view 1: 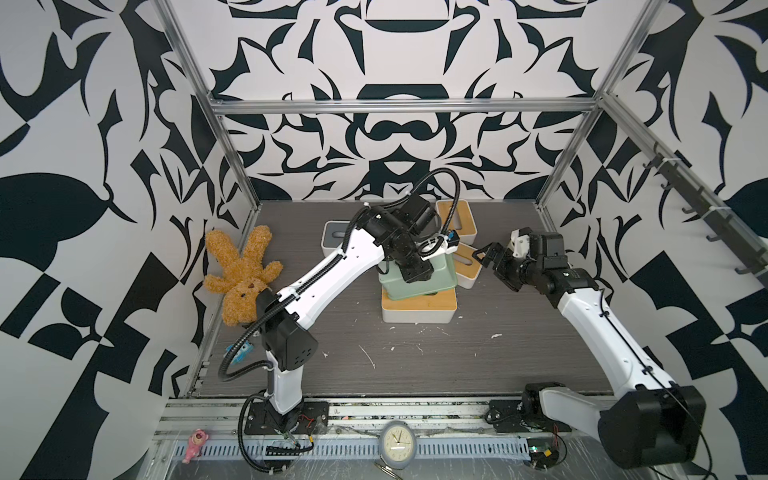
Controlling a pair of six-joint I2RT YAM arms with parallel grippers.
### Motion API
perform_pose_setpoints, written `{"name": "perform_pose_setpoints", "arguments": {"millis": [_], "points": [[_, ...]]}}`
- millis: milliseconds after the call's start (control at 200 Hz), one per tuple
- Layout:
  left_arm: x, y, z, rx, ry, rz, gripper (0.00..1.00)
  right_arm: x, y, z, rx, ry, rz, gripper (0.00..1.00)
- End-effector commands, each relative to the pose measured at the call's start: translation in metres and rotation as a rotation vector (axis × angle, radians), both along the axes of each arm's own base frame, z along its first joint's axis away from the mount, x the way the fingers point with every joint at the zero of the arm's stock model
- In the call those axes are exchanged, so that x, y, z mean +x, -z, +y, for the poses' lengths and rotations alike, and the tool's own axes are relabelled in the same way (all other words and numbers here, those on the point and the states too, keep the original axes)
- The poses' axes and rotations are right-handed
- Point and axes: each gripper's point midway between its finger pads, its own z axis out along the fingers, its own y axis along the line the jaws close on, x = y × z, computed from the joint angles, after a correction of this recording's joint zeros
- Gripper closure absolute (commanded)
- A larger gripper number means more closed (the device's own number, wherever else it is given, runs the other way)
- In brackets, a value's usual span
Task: Stack the tissue boxes
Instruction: Place the tissue box at the tissue box.
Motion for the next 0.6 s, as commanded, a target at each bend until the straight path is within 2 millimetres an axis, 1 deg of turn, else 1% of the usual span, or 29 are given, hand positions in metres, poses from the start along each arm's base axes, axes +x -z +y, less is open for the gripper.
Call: {"name": "perform_pose_setpoints", "arguments": {"millis": [0, 240, 430, 595], "points": [[-0.014, 0.01, 0.013, 0.127, 0.073, 0.013, 0.56, -0.005, -0.007, -0.003, -0.029, -0.007, -0.031, 0.02], [-0.025, 0.026, 0.007, 0.182, 0.112, 0.047, 0.56, -0.009, -0.002, -0.004, -0.037, -0.008, -0.019, 0.02], [-0.02, 0.035, 0.0, 0.209, 0.11, 0.029, 0.56, -0.012, 0.003, -0.002, -0.025, -0.014, -0.004, 0.02], [-0.017, 0.039, -0.01, 0.219, 0.118, 0.01, 0.56, -0.015, 0.008, -0.002, -0.022, -0.018, 0.009, 0.03]]}}
